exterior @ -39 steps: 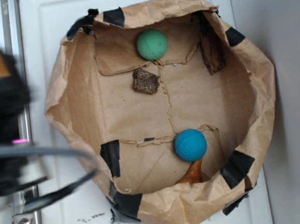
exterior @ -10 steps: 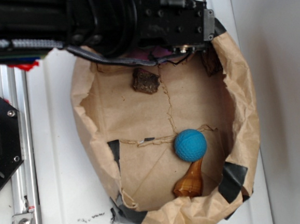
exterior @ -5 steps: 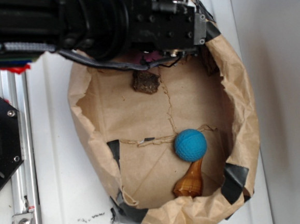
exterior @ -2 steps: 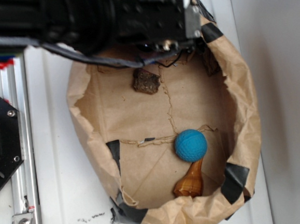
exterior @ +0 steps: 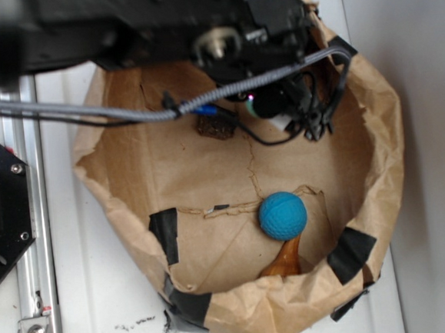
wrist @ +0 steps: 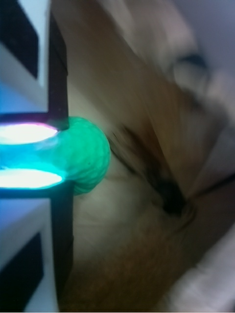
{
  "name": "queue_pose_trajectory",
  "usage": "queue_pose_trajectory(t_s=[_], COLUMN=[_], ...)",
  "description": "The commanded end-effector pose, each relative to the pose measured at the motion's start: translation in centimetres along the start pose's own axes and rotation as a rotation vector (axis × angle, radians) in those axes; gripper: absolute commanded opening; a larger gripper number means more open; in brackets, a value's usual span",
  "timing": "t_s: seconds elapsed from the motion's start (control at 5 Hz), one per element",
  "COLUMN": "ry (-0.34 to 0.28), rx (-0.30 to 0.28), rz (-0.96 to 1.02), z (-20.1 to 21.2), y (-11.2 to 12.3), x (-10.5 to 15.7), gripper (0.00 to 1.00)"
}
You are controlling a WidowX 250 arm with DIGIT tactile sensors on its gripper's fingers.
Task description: Grab the green ball.
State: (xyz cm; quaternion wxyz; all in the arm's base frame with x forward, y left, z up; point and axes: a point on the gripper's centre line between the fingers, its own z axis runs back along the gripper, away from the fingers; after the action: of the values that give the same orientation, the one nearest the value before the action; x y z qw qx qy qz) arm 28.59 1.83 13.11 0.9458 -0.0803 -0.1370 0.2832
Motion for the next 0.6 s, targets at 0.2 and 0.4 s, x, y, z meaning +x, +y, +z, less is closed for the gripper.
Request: queue_pose_trajectory(t_s=[0.2, 0.4], ry=[0.220, 0.234], rx=[0.009, 0.033], rz=[-0.388, -0.382], z=[4.8, 4.8], y=[3.0, 2.9], x=[-2.1, -2.2], gripper=[0.00, 0.00])
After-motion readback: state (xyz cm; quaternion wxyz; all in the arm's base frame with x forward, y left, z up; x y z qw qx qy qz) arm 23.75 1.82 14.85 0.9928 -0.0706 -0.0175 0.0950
